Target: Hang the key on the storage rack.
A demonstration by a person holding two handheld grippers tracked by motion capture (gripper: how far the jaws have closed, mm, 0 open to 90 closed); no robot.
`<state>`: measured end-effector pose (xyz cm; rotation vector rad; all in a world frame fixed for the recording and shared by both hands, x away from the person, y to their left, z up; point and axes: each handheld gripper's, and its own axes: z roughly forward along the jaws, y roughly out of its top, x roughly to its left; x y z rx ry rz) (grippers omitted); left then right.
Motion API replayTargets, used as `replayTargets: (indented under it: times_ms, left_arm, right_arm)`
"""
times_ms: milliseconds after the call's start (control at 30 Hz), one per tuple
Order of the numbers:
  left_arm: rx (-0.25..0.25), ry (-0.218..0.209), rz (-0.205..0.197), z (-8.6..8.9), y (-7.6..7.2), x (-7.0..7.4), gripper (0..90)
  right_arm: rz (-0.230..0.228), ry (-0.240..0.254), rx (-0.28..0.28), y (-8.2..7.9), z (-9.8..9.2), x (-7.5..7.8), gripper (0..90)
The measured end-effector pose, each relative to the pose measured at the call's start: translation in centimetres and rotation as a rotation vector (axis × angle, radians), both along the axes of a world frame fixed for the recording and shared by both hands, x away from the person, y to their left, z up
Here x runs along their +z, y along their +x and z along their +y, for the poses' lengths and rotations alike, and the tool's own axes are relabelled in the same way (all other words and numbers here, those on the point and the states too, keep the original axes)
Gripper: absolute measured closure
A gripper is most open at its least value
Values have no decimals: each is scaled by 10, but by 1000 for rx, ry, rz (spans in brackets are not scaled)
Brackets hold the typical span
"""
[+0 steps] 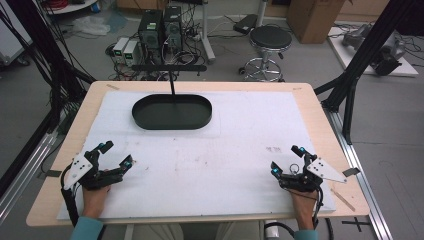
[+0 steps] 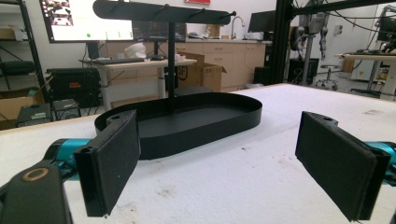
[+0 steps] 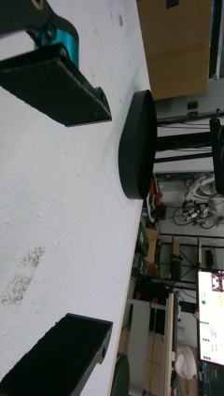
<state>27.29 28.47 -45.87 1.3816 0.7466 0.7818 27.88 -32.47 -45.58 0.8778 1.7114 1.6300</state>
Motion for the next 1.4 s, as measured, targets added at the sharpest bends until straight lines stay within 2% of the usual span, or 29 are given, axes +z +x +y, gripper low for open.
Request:
replayTargets:
  times_ms: [233,367,533,600,633,767,867,1067,1333,1400]
  left_arm:
    - [0,0,0,0,0,0,144]
    - [-1,-1,0,0,0,0,144]
    - [-1,-1,1,0,0,0,144]
    - [-1,0,1,0,0,0,144]
    - [0,0,1,0,0,0,144]
    - [0,-1,0,0,0,0,144]
    - [0,0,0,0,0,0,144]
    - [1,0,-1,0,0,0,144]
    - [0,4,0,0,0,0,144]
    - [1,4,0,0,0,0,144]
  right_arm:
    - [24,18,-2,2,-1,1,19]
    - [32,7,14,1,0,6,19]
    - [11,-22,24,0,0,24,19]
    - [19,-26,26,0,0,28,19]
    - [11,-42,31,1,-2,37,19]
    - [28,-67,40,2,-6,53,19]
    - [43,-87,44,4,-10,63,19]
    - [112,-140,54,9,-19,78,19]
    - [191,-188,64,13,-32,90,22]
    - [192,-199,65,14,-33,90,38]
